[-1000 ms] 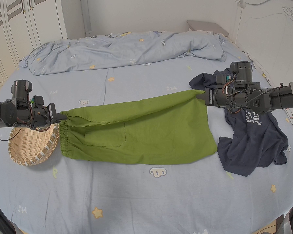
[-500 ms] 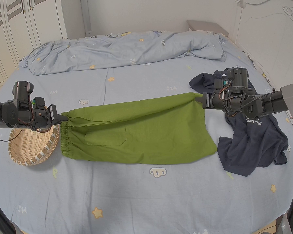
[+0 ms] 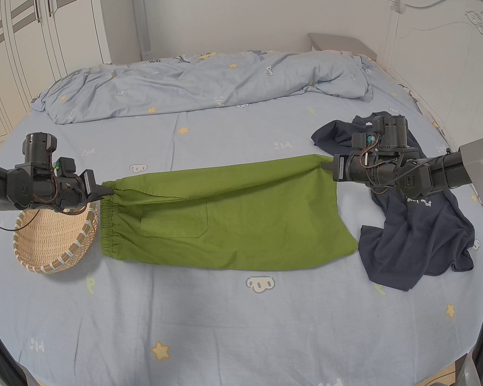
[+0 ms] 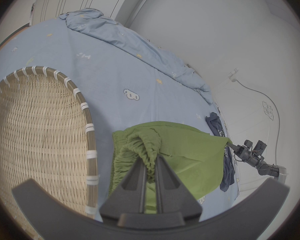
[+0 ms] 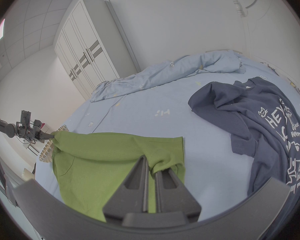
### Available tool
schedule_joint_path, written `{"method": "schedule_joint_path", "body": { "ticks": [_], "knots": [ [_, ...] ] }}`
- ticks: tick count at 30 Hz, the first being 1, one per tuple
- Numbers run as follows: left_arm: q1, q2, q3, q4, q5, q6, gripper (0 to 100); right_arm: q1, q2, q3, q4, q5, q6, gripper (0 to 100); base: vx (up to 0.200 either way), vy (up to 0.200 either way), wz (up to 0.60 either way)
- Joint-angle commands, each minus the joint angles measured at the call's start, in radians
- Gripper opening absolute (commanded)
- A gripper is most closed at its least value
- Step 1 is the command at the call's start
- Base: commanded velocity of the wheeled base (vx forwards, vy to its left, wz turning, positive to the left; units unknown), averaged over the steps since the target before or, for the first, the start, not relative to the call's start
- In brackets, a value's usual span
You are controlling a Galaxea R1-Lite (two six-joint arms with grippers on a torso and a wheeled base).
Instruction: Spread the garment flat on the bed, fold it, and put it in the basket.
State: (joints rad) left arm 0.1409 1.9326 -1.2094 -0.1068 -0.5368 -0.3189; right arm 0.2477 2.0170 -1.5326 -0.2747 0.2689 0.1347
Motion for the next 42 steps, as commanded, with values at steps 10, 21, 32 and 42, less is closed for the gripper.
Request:
{"method": "schedule_joint_path", "body": {
  "ticks": [10,21,32,42],
  "knots": [
    [0.000,0.074,-0.053,-0.002,0.005,-0.002,0,0.004,0.025,0.000,-0.031,0.000,0.011,0,0.000,0.000,0.00],
    [-0.012,0.086,-0.062,-0.002,0.006,-0.002,0,0.007,0.034,0.000,-0.032,-0.002,0.010,0,0.000,0.000,0.00],
    [-0.021,0.091,-0.061,-0.002,0.005,0.001,100,0.012,0.040,0.002,-0.032,0.000,0.010,100,0.000,0.000,0.00],
    [-0.086,0.039,-0.038,-0.001,0.005,-0.022,100,0.013,0.037,0.011,-0.031,-0.002,0.011,100,0.000,0.000,0.00]
  ]
}}
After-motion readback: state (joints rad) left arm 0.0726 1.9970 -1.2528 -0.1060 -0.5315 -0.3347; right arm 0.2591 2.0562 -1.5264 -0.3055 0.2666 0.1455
